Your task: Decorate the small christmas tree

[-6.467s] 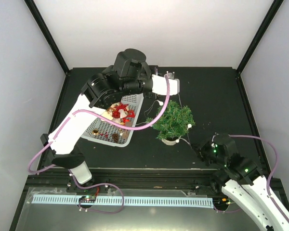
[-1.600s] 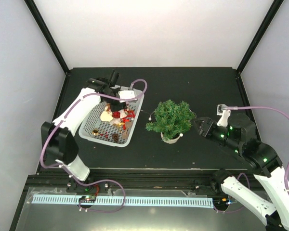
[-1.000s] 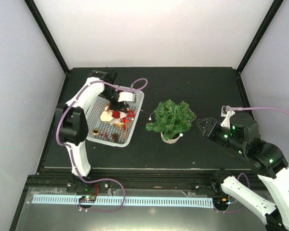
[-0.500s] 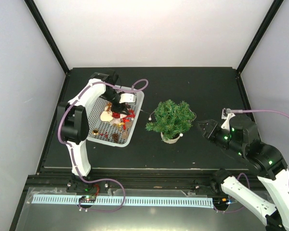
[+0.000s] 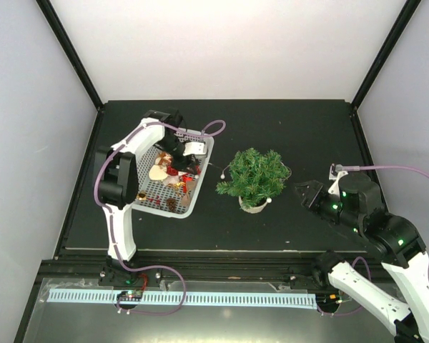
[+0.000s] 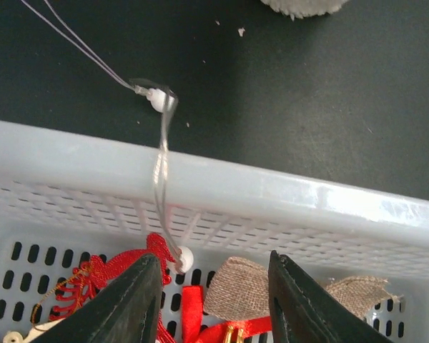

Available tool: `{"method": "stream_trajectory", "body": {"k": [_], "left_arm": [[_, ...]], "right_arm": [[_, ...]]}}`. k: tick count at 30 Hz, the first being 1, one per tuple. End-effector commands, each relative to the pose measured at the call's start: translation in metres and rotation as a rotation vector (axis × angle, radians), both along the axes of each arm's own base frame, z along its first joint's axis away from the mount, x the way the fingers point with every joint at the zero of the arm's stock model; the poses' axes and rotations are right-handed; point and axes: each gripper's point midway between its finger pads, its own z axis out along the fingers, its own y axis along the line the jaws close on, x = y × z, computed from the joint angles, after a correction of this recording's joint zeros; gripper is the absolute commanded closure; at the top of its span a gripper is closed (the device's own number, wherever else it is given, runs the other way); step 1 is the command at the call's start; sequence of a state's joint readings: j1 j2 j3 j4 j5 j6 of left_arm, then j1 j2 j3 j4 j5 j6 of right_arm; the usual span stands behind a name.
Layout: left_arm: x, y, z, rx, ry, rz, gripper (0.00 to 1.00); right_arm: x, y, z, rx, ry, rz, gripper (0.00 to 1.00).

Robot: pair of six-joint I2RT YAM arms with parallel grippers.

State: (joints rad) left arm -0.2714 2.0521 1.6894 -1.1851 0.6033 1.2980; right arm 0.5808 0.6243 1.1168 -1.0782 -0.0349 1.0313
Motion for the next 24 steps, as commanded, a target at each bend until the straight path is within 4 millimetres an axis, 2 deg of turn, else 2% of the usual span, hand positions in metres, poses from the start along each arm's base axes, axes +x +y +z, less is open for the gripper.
{"method": "stream_trajectory", "body": {"k": [1,5,7,12,15,17,20,24], "left_arm": [[0.005,-0.017,0.008,-0.058,0.007,-0.008,0.58],[0.01,-0.02,0.005,-0.059,0.007,0.004,0.58],[0.012,-0.02,0.004,-0.06,0.011,0.008,0.62],[0.012,-0.02,0.003,-0.052,0.021,0.009,0.89],[0.011,-0.017,0.008,-0.04,0.013,0.021,0.97],[0.013,-0.013,0.016,-0.037,-0.003,0.035,0.98],[0.014,-0.006,0.041,-0.05,-0.049,0.055,0.98],[0.016,0.006,0.084,-0.072,-0.127,0.097,0.99]], "right_arm": [[0.0,-0.005,-0.006,-0.01,0.009,-0.025,0.55],[0.001,-0.004,-0.008,-0.01,0.012,-0.023,0.55],[0.002,-0.004,-0.008,-0.013,0.013,-0.024,0.54],[0.004,-0.002,-0.01,-0.016,0.015,-0.02,0.55],[0.005,-0.001,-0.009,-0.014,0.011,-0.016,0.55],[0.006,0.0,-0.009,-0.013,0.008,-0.015,0.55],[0.007,0.002,-0.009,-0.008,-0.001,-0.011,0.55],[0.008,0.004,-0.01,-0.002,-0.012,-0.002,0.54]]}}
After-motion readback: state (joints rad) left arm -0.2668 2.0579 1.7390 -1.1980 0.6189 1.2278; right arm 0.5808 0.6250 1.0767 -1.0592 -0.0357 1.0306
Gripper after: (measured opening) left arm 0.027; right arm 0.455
